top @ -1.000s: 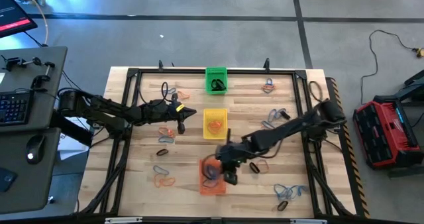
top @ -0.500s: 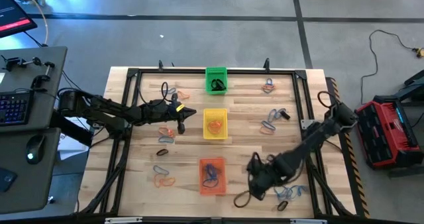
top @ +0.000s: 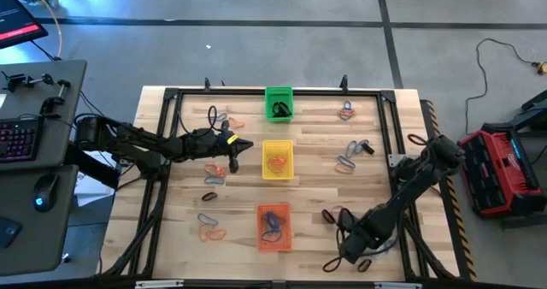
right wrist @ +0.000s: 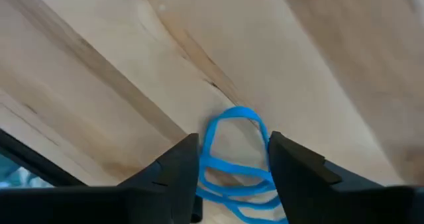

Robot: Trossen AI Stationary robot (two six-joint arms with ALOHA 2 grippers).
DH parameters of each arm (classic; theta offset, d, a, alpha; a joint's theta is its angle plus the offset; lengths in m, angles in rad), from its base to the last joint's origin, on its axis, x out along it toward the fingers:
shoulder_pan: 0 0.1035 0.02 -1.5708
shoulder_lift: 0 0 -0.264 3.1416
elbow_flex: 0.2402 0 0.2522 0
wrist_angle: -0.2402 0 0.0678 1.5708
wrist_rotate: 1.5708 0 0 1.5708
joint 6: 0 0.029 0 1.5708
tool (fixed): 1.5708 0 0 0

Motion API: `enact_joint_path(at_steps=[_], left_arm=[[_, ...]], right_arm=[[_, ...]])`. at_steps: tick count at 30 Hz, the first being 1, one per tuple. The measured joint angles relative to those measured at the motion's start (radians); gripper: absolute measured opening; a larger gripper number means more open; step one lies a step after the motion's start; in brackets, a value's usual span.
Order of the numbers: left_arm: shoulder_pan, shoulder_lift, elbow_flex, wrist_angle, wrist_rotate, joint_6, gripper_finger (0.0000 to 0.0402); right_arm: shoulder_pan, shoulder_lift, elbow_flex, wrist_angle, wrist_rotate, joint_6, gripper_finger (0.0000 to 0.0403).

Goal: Sort rubber bands into baskets
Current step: Put the blue rubber band into the orange bin

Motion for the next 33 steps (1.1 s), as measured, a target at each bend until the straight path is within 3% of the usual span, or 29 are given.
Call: enact_joint_path(at_steps=[6,12,15,21,33], left_arm=[[0.000,0.000,0.000,0.000,0.000,0.000,0.0011],[0.000,0.000,0.000,-0.001,0.000,0.000,0.0011],[0.000,0.000,0.000,-0.001,0.000,0.000,0.0011],[0.000,0.000,0.000,0.000,0.000,0.000,0.0011],[0.000,0.000,0.000,0.000,0.000,0.000,0.0011]], right_arm=[[0.007,0.000,-0.085,0.151,-0.007,0.020,0.0170],[0.007,-0.002,-0.101,0.145,-0.009,0.016,0.0162],[0.007,-0.002,-0.101,0.129,-0.009,-0.011,0.0130],[0.007,0.000,-0.091,0.095,0.005,-0.072,0.0015],[-0.016,0.003,0.099,-0.051,0.077,-0.225,0.0004]])
